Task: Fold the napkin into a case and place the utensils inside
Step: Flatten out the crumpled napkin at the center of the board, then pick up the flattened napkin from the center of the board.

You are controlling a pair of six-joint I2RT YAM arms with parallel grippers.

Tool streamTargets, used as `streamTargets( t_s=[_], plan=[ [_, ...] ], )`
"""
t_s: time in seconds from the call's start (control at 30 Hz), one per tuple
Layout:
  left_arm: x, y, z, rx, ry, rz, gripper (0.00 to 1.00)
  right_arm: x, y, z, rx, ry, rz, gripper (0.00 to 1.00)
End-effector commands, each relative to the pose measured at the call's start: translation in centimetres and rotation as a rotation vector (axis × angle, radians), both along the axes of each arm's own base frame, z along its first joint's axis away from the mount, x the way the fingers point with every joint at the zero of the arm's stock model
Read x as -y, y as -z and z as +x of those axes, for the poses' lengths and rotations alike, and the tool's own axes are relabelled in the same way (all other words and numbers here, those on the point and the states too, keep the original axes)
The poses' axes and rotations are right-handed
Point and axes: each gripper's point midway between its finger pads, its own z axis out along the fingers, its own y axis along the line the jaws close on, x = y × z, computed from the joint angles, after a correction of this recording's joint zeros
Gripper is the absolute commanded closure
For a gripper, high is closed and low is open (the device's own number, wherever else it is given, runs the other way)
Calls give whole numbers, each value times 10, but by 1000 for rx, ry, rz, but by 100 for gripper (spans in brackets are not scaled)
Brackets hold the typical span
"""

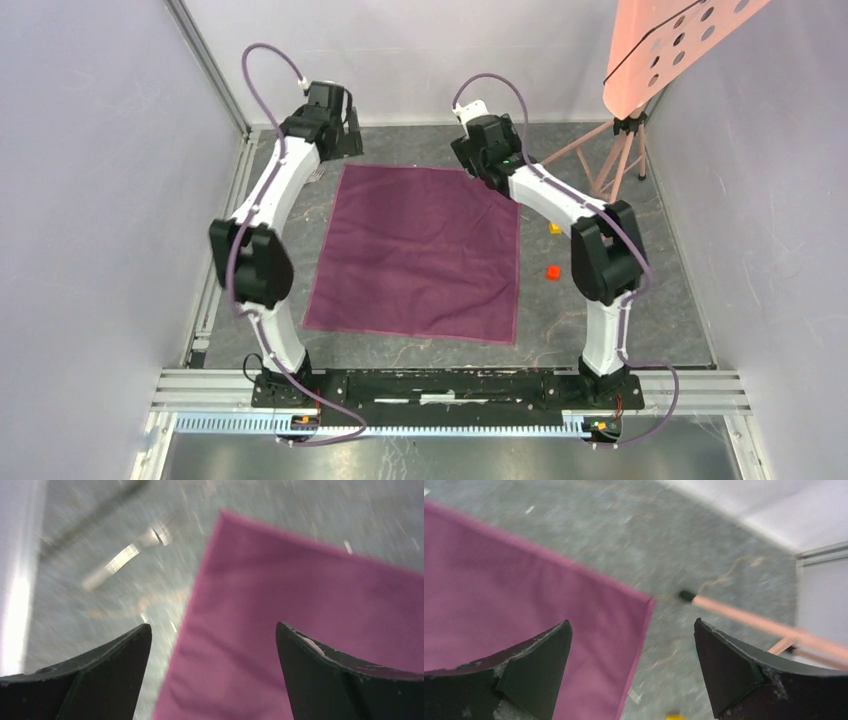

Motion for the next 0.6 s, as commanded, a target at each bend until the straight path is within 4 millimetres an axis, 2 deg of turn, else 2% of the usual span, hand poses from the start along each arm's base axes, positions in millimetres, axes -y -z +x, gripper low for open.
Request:
streamTargets(
  t_s=[0.0, 0.03, 0.1, 0.13, 0.23, 0.4, 0.57],
  plan=[
    [73, 11, -85, -82, 163, -473, 0, -43, 22, -84, -237, -159, 362, 2],
    [86, 24, -104, -111, 193, -552, 0, -56, 26, -102, -276, -224, 442, 2],
    [103, 39, -134, -126, 240, -655, 0, -64, 38, -132, -333, -274, 542, 2],
    [110, 46, -147, -137, 263, -686, 0, -64, 44, -144, -359, -281, 563, 3],
    [110, 65, -179, -162, 272, -705, 0, -55, 52, -163, -377, -281, 557, 3],
    [104, 99, -215, -220, 245, -705, 0, -38, 76, -174, -400, -237, 505, 3],
    [95, 122, -237, -275, 172, -705, 0, -25, 94, -171, -391, -164, 466, 4]
  ],
)
